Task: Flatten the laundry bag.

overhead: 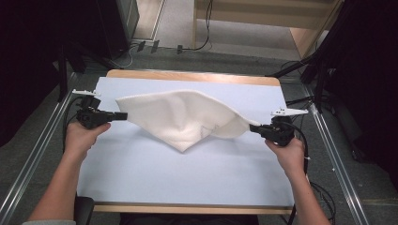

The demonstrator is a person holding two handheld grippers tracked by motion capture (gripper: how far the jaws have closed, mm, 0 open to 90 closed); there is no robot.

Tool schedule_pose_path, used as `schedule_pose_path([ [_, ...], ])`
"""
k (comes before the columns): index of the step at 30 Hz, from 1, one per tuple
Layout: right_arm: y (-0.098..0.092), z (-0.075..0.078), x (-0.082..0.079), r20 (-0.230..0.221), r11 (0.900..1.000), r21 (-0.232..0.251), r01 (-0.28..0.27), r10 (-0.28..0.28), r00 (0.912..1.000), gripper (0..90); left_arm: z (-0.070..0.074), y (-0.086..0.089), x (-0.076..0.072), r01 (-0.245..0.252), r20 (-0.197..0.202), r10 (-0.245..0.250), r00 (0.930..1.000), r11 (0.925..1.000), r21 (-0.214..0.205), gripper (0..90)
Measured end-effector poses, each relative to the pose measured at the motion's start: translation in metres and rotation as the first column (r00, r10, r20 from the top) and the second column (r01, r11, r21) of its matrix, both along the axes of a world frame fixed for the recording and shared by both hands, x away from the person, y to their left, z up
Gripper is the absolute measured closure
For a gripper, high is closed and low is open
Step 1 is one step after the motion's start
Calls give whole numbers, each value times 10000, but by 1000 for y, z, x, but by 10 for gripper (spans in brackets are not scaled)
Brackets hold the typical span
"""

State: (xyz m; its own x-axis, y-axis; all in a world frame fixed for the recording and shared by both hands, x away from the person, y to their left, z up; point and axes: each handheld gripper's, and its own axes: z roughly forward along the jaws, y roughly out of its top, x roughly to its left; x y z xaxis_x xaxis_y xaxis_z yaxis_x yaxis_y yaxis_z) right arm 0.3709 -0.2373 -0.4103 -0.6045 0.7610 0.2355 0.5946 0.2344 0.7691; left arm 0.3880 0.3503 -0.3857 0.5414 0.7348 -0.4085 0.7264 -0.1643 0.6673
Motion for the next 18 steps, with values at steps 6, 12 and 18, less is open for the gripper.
schedule_pose_path([
  [6, -17, -12, -8, -323, 9999, -146, 34, -39, 9995, 876, -14, 10, -8, 41, -452, -56, 9990, 9994, -333, 894],
  [12, -26, -20, -11, -579, 9993, -369, -44, 23, 9983, 852, -20, 12, -13, 102, -531, -120, 9985, 9994, -340, 886],
  [18, -36, -21, -12, -705, 9993, -363, 32, -57, 9975, 727, -22, 14, -17, 151, -434, -159, 9989, 9997, -179, 814],
])
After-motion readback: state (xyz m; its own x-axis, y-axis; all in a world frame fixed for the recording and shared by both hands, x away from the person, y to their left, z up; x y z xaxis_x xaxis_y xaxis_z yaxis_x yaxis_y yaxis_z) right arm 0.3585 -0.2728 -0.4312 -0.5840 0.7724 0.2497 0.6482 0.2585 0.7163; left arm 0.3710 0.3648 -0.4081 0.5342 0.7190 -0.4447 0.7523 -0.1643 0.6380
